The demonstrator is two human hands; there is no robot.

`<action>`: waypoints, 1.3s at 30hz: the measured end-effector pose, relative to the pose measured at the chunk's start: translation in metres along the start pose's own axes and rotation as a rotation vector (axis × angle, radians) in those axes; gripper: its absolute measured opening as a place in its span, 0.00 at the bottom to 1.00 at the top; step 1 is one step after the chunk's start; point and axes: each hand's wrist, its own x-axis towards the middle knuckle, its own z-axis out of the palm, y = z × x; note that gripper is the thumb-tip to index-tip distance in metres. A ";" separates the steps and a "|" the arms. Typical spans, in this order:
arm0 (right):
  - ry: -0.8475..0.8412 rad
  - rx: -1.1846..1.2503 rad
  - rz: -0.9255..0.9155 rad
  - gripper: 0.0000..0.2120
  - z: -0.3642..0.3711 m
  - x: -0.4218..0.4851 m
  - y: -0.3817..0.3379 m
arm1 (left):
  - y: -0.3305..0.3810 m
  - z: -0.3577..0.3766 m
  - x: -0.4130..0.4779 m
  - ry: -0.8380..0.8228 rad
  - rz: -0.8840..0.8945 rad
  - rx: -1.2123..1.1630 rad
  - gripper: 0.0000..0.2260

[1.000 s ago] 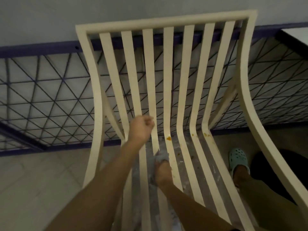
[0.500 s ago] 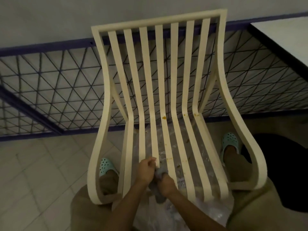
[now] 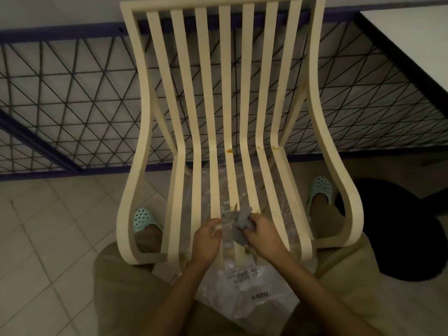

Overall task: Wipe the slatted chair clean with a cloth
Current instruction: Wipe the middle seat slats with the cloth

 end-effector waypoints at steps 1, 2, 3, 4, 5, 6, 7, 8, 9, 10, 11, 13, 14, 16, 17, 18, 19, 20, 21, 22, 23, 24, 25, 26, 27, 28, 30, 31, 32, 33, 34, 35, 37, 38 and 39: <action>0.048 0.019 -0.061 0.11 0.000 0.002 -0.002 | 0.001 -0.001 0.003 0.006 -0.008 -0.011 0.14; 0.077 0.026 -0.119 0.13 0.003 0.003 -0.002 | 0.001 0.000 0.004 0.007 -0.022 -0.025 0.14; 0.091 0.011 -0.168 0.15 0.010 0.003 -0.001 | 0.001 -0.001 0.006 0.011 -0.027 -0.040 0.13; 0.073 -0.037 -0.189 0.20 0.019 0.003 0.001 | 0.001 -0.001 0.008 0.010 -0.025 -0.054 0.12; 0.013 -0.096 -0.184 0.25 0.031 0.000 0.004 | 0.001 -0.002 0.010 0.007 -0.024 -0.067 0.11; -0.064 -0.162 -0.157 0.29 0.043 -0.004 0.007 | 0.001 -0.003 0.011 0.009 -0.024 -0.086 0.11; -0.133 -0.213 -0.118 0.32 0.054 -0.009 0.010 | 0.001 -0.003 0.012 0.019 -0.023 -0.104 0.11; -0.163 -0.227 -0.082 0.34 0.064 -0.012 0.014 | 0.001 -0.004 0.013 0.032 -0.017 -0.115 0.11; -0.144 -0.186 -0.057 0.33 0.071 -0.015 0.014 | 0.002 -0.004 0.014 0.042 -0.007 -0.118 0.11; -0.104 -0.112 -0.013 0.33 0.074 -0.016 0.012 | 0.002 -0.004 0.015 0.049 0.014 -0.112 0.11; -0.059 -0.030 0.036 0.32 0.075 -0.013 0.009 | 0.003 -0.005 0.017 0.050 0.043 -0.099 0.11; -0.003 0.023 0.103 0.31 0.078 -0.004 0.008 | 0.001 -0.005 0.024 0.040 0.084 -0.064 0.10; 0.008 -0.046 0.113 0.32 0.080 0.000 0.008 | 0.000 -0.005 0.027 0.034 0.104 -0.027 0.10; -0.017 -0.214 0.116 0.36 0.086 0.005 0.009 | -0.006 -0.005 0.036 0.020 0.152 0.101 0.11; -0.026 -0.270 0.130 0.38 0.088 0.007 0.009 | -0.009 -0.005 0.042 0.006 0.172 0.171 0.12; -0.030 -0.305 0.141 0.38 0.090 0.007 0.009 | -0.011 -0.006 0.047 -0.008 0.190 0.227 0.13; -0.026 -0.323 0.141 0.37 0.091 0.007 0.008 | -0.011 -0.006 0.052 -0.018 0.209 0.267 0.13; -0.021 -0.302 0.147 0.36 0.093 0.008 0.008 | -0.010 -0.007 0.057 -0.024 0.232 0.299 0.14; -0.005 -0.243 0.144 0.35 0.096 0.008 0.008 | -0.010 -0.008 0.063 -0.024 0.260 0.334 0.15; 0.020 -0.132 0.151 0.34 0.097 0.009 0.007 | -0.010 -0.010 0.069 -0.025 0.287 0.381 0.16; 0.054 0.012 0.163 0.34 0.097 0.010 0.008 | -0.012 -0.011 0.076 -0.028 0.307 0.438 0.17; 0.102 0.183 0.183 0.32 0.098 0.012 0.009 | -0.014 -0.013 0.082 -0.031 0.318 0.500 0.18; 0.152 0.348 0.211 0.29 0.097 0.015 0.010 | -0.018 -0.012 0.089 -0.035 0.310 0.555 0.20; 0.191 0.499 0.257 0.24 0.096 0.017 0.011 | -0.020 -0.012 0.093 -0.038 0.297 0.605 0.21; 0.215 0.642 0.303 0.20 0.093 0.021 0.011 | -0.022 -0.010 0.094 -0.036 0.287 0.649 0.23; 0.215 0.784 0.348 0.21 0.091 0.026 0.013 | -0.023 -0.007 0.094 -0.030 0.282 0.687 0.24; 0.191 0.989 0.412 0.28 0.093 0.039 0.020 | -0.026 0.001 0.093 -0.019 0.278 0.759 0.26; 0.182 0.983 0.423 0.28 0.093 0.045 0.021 | -0.026 0.003 0.093 -0.015 0.279 0.793 0.26; 0.169 0.892 0.434 0.24 0.094 0.053 0.021 | -0.028 0.005 0.095 -0.013 0.272 0.812 0.27; 0.174 0.757 0.437 0.17 0.094 0.058 0.021 | -0.029 0.006 0.096 -0.009 0.272 0.823 0.27; 0.192 0.618 0.431 0.09 0.092 0.064 0.019 | -0.029 0.006 0.096 0.000 0.271 0.826 0.26; 0.209 0.514 0.419 0.07 0.091 0.070 0.018 | -0.030 0.007 0.096 0.012 0.269 0.824 0.26; 0.232 0.402 0.399 0.10 0.091 0.083 0.015 | -0.031 0.009 0.098 0.022 0.263 0.809 0.25; 0.241 0.367 0.393 0.10 0.089 0.088 0.014 | -0.030 0.009 0.097 0.021 0.263 0.806 0.25; 0.248 0.343 0.395 0.10 0.090 0.093 0.013 | -0.030 0.010 0.098 0.018 0.261 0.809 0.25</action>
